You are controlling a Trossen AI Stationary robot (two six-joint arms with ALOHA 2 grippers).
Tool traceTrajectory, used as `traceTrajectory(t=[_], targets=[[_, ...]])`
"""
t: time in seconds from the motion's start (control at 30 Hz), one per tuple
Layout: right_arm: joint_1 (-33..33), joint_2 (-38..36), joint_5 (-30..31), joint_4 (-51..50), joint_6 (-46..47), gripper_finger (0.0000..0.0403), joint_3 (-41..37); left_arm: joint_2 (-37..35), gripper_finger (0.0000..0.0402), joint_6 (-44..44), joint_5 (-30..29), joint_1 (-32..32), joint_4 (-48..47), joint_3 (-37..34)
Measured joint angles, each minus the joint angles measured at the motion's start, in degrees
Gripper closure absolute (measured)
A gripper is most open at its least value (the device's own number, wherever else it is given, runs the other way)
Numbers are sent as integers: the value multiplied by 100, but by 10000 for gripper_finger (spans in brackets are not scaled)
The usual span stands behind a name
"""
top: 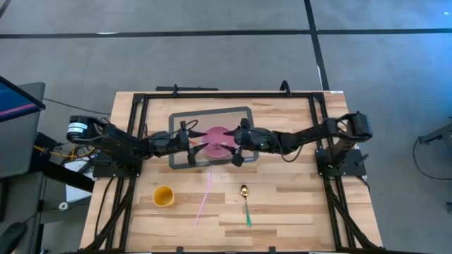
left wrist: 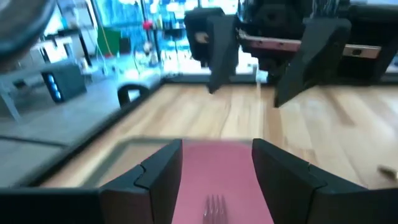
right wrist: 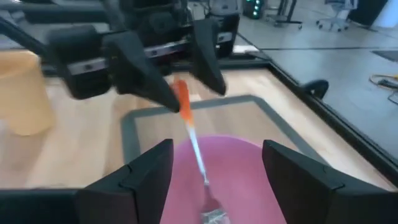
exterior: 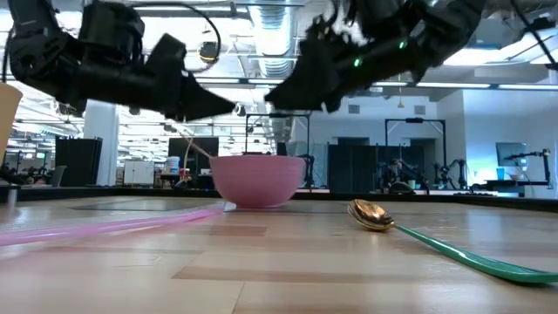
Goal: Pick & Place Utensil
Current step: Put the orange fork into the pink bowl on the transparent mat, then put the green spoon into the pink bowl on the transparent mat
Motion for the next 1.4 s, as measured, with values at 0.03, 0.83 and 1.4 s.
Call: traceTrajectory(t=[0.03, 0.83, 1.4], targets=[[45, -129, -33, -117, 8, 163, 1, -129, 206, 36, 1, 0, -12, 0], [3111, -172, -81, -1958, 3096, 163, 24, -1102, 206, 40, 915, 0, -338, 0], [3747, 1114, 1159, -2190, 5165, 163, 39, -1101, 206, -397, 1062, 2, -369, 0]])
